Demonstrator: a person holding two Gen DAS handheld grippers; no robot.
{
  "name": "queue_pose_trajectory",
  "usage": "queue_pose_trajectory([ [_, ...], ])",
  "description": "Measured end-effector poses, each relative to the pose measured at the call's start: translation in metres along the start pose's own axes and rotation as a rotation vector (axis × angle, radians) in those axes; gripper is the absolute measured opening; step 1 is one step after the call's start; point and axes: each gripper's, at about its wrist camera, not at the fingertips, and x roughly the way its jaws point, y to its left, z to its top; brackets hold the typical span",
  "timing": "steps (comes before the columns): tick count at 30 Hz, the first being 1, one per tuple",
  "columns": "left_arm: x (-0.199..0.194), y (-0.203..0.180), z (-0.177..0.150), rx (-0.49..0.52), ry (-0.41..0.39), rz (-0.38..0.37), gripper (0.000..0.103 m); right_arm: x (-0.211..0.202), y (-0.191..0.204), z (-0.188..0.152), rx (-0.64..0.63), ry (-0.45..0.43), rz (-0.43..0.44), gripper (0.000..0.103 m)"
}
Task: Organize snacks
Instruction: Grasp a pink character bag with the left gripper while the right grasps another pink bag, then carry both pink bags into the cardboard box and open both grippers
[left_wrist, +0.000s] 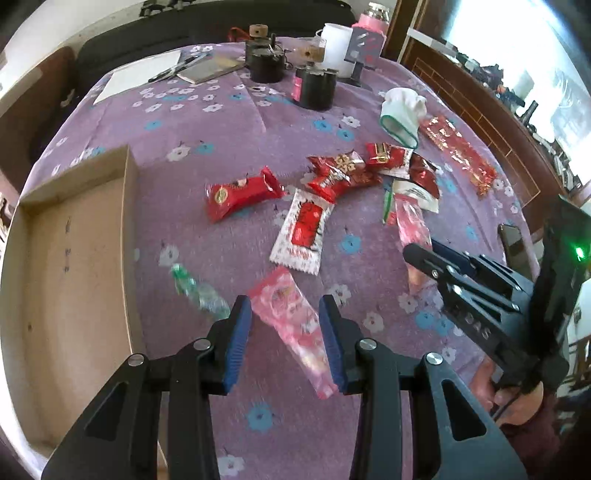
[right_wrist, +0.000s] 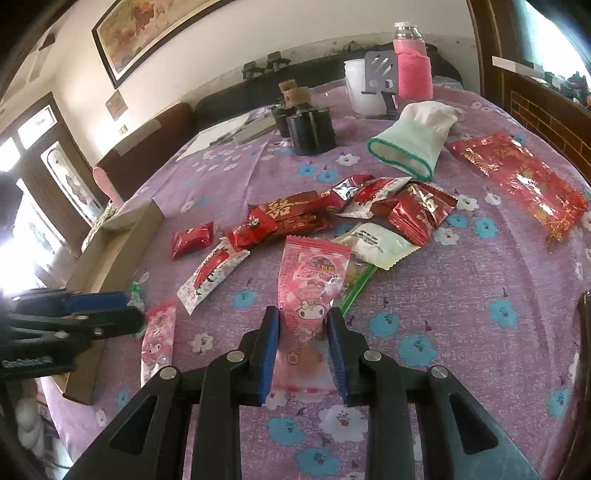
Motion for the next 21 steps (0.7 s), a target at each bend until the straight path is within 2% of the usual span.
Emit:
queue_pose_trajectory([
  [4, 0.007, -0.011, -0.013, 0.03, -0.006, 0.001, 0.035, 0.0, 0.0, 0.0, -0.003, -0.004, -0.006, 0.028],
  [7, 0.025, -0.02, -0.011, 0.066, 0.019, 0.046, 0.035, -0.002, -0.002, 0.0, 0.009, -0.014, -0.008, 0.028],
  [9, 0.03, -0.021, -0.013, 0.072, 0.01, 0.083, 0.035, -0.003, -0.005, 0.001, 0.019, -0.018, -0.005, 0.028],
  [12, 0.033, -0.021, -0.013, 0.069, -0.027, 0.096, 0.037, -0.004, -0.005, 0.001, 0.025, -0.019, -0.004, 0.03],
  [14, 0.033, -0.02, -0.013, 0.077, -0.045, 0.094, 0.037, -0.003, -0.005, 0.001, 0.024, -0.017, -0.003, 0.031],
  [15, 0.032, -0.019, -0.015, 0.076, -0.051, 0.086, 0.033, -0.003, -0.005, 0.001, 0.026, -0.015, 0.0, 0.031],
  [16, 0.031, -0.018, -0.016, 0.068, -0.056, 0.072, 0.022, -0.003, -0.005, 0.002, 0.027, -0.015, 0.002, 0.031],
  [21, 0.018, -0.011, -0.025, 0.018, -0.078, 0.017, 0.022, 0.0, -0.007, 0.002, 0.034, -0.016, 0.008, 0.031],
])
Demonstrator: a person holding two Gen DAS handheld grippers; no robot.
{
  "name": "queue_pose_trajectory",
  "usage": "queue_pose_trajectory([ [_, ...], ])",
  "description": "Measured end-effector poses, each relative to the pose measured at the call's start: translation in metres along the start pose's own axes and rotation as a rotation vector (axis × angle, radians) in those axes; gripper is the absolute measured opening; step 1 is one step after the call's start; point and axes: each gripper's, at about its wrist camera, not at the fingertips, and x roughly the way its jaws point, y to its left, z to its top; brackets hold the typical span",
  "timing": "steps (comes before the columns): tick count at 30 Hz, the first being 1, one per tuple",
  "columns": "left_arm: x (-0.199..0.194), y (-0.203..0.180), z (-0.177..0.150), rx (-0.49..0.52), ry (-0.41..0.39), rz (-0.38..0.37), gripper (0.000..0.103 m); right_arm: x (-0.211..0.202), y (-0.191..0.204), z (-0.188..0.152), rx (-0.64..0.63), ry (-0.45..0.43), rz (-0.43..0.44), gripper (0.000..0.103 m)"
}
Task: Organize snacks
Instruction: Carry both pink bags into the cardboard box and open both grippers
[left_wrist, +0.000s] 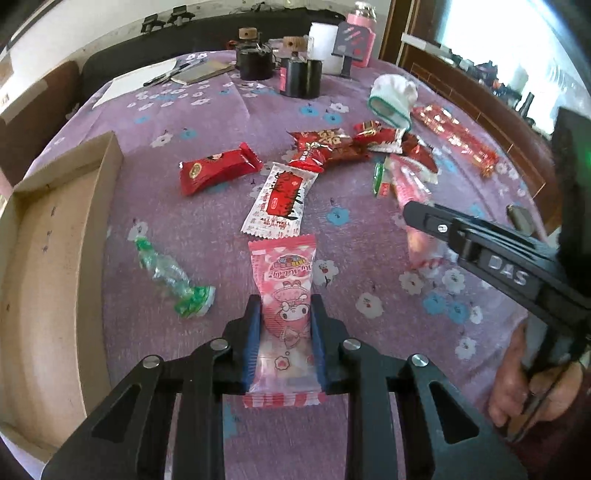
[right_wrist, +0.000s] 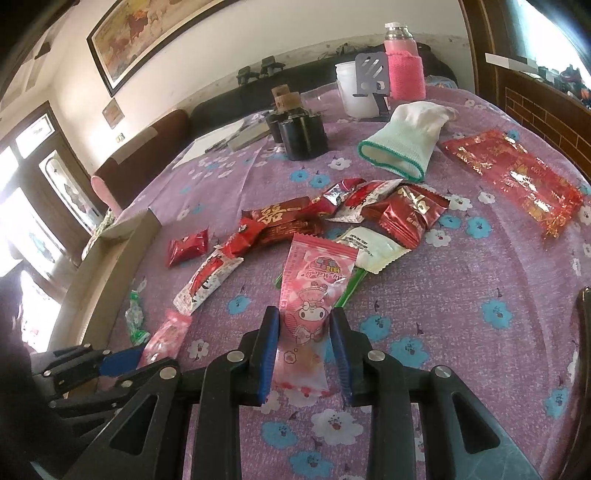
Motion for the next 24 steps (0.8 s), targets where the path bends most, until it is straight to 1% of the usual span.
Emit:
queue_pose_trajectory([
  [1, -0.004, 0.001, -0.002, -0.009, -0.006, -0.012, 0.022, 0.001, 0.0, 0.0, -0.002, 0.0, 0.001, 0.028],
  [5, -0.027, 0.011, -0.009, -0.06, -0.047, -0.088, 0.022, -0.003, 0.001, -0.001, 0.0, -0.019, 0.045, 0.025],
  [7, -0.04, 0.019, -0.012, -0.086, -0.065, -0.118, 0.022, -0.01, 0.003, -0.001, -0.006, -0.049, 0.06, 0.025],
  [9, -0.058, 0.034, -0.013, -0.116, -0.091, -0.129, 0.022, -0.017, 0.005, -0.002, -0.013, -0.08, 0.061, 0.024],
  [10, -0.064, 0.041, -0.014, -0.127, -0.099, -0.126, 0.022, -0.023, 0.007, -0.002, -0.013, -0.1, 0.067, 0.024],
  [12, -0.08, 0.064, -0.014, -0.158, -0.119, -0.107, 0.022, -0.029, 0.011, -0.001, -0.006, -0.105, 0.083, 0.024],
  [15, -0.094, 0.102, -0.01, -0.201, -0.136, -0.046, 0.022, -0.035, 0.026, 0.001, -0.013, -0.077, 0.132, 0.024],
  [17, -0.099, 0.128, -0.005, -0.227, -0.143, 0.0, 0.022, -0.038, 0.046, 0.005, -0.036, -0.056, 0.167, 0.024],
  [19, -0.1, 0.152, 0.003, -0.256, -0.141, 0.031, 0.022, -0.039, 0.065, 0.011, -0.056, -0.037, 0.203, 0.024],
  [22, -0.093, 0.184, 0.016, -0.307, -0.138, 0.025, 0.022, -0.032, 0.1, 0.024, -0.089, -0.002, 0.26, 0.024],
  [24, -0.086, 0.201, 0.029, -0.338, -0.132, 0.015, 0.022, -0.023, 0.132, 0.037, -0.12, 0.029, 0.3, 0.024],
])
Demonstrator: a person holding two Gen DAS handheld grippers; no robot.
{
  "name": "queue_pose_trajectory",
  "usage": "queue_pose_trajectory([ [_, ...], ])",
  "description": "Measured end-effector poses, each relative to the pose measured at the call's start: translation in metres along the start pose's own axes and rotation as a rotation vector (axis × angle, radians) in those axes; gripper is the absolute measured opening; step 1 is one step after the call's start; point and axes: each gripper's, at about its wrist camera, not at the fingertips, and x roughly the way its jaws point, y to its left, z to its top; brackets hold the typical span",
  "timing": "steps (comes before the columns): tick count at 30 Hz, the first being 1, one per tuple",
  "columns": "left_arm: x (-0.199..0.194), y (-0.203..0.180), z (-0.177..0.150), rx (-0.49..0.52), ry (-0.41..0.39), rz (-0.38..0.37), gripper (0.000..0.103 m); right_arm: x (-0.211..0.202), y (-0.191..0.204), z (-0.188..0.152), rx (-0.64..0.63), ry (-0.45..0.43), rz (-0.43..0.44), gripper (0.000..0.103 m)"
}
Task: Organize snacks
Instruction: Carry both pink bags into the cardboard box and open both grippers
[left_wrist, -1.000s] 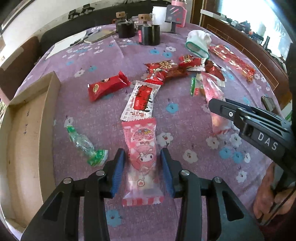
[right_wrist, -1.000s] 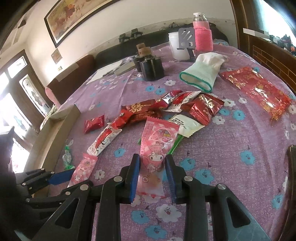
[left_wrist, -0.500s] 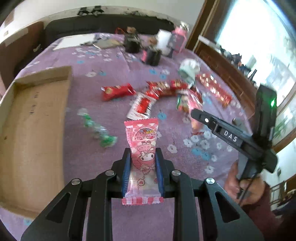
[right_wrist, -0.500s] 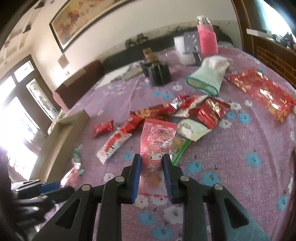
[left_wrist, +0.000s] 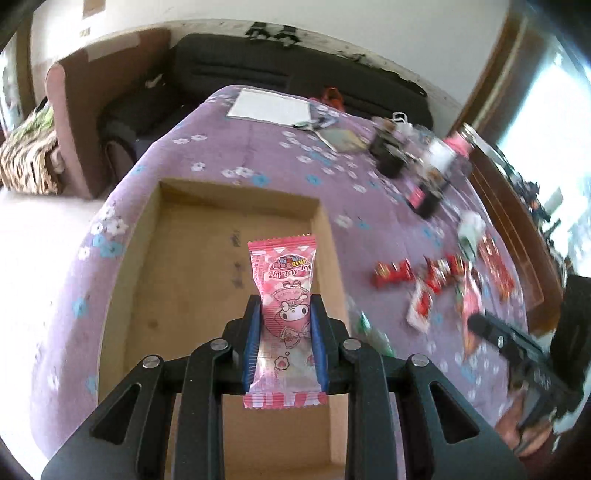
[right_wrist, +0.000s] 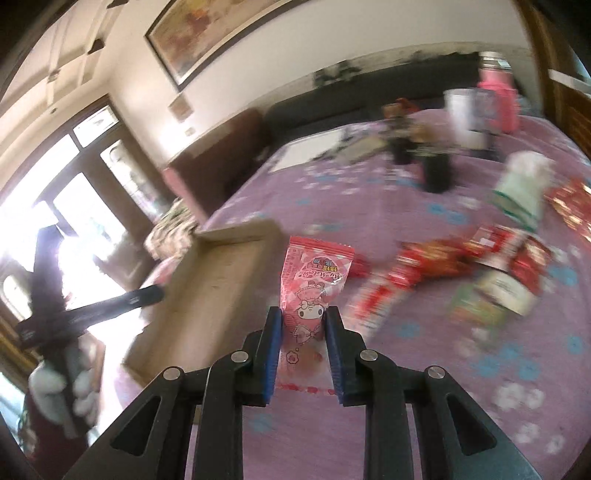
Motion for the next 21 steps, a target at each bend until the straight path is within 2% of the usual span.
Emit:
queue_pose_trajectory([
  [6, 0.047, 0.032, 0.033, -0.088, 0.014, 0.027, 0.022, 0.074, 0.056, 0.037, -0.075, 0.085, 0.023, 0.024],
  [11, 0.087, 0.055, 0.042, -0.168, 0.063, 0.004, 0.022, 0.139, 0.075, 0.047, -0.109, 0.158, -0.034, 0.024],
  [18, 0.101, 0.06, 0.043, -0.174, 0.065, 0.001, 0.023, 0.18, 0.078, 0.051, -0.135, 0.204, -0.086, 0.025],
  [21, 0.101, 0.058, 0.044, -0.171, 0.06, 0.016, 0.03, 0.182, 0.078, 0.055, -0.149, 0.188, -0.107, 0.028],
])
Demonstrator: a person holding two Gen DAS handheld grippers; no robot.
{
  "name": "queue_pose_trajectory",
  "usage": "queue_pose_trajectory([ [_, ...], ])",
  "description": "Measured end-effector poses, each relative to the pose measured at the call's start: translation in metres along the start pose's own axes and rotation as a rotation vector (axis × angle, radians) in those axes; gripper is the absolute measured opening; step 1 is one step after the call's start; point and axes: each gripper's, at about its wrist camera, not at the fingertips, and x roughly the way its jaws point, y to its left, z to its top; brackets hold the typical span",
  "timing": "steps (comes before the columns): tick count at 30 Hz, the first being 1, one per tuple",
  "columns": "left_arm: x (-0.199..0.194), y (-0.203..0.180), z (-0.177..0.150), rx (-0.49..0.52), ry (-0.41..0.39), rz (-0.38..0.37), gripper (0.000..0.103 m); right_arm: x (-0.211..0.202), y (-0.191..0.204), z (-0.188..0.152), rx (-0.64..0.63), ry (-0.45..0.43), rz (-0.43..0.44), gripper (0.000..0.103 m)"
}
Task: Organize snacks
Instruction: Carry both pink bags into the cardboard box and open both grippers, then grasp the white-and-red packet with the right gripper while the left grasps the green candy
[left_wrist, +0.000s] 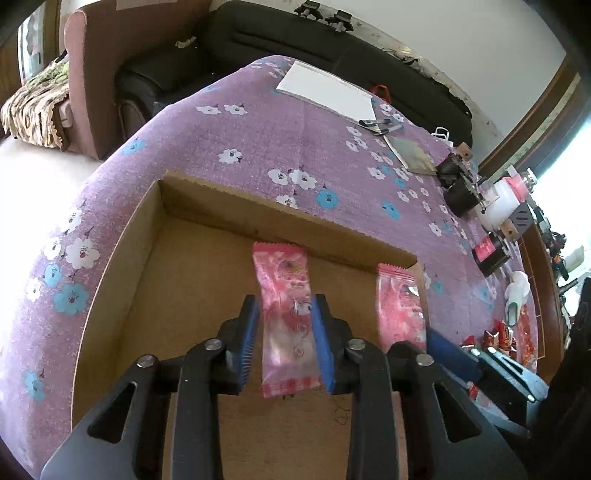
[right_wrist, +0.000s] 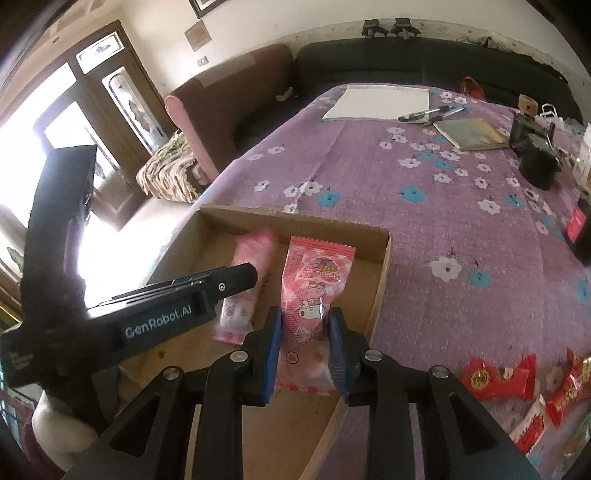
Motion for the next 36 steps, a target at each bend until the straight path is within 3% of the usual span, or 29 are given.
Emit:
queue_pose_trajectory([
  [3, -0.006, 0.001, -0.001, -0.006, -0.017, 0.006, 0.031, -0.013, -0.003, 0.0, -0.007, -0.033, 0.01, 0.038],
  [6, -0.025, 0.005, -0.006, -0.022, -0.05, 0.001, 0.031, -0.041, -0.011, 0.0, -0.01, -0.079, 0.026, 0.041],
  [11, -0.071, -0.005, -0.025, 0.008, -0.115, -0.043, 0.031, -0.098, -0.059, -0.021, 0.023, -0.138, -0.031, 0.048],
  [15, -0.09, -0.024, -0.043, 0.047, -0.134, -0.089, 0.048, -0.117, -0.107, -0.051, 0.091, -0.125, -0.12, 0.051],
  [22, -0.087, -0.074, -0.074, 0.132, -0.06, -0.158, 0.049, -0.104, -0.139, -0.092, 0.208, -0.061, -0.092, 0.051],
  [27, -0.081, -0.11, -0.096, 0.194, -0.024, -0.182, 0.049, -0.079, -0.139, -0.1, 0.244, -0.031, -0.186, 0.051],
  [30, -0.071, -0.125, -0.104, 0.202, 0.007, -0.186, 0.049, -0.073, -0.133, -0.101, 0.22, -0.062, -0.23, 0.051],
  [32, -0.065, -0.132, -0.107, 0.209, 0.018, -0.183, 0.049, -0.071, -0.13, -0.1, 0.196, -0.069, -0.257, 0.047],
  [34, -0.059, -0.141, -0.111, 0.227, 0.031, -0.17, 0.049, -0.073, -0.134, -0.103, 0.191, -0.069, -0.269, 0.026],
  [36, -0.052, -0.15, -0.115, 0.251, 0.04, -0.155, 0.049, -0.08, -0.141, -0.108, 0.205, -0.069, -0.251, 0.022],
])
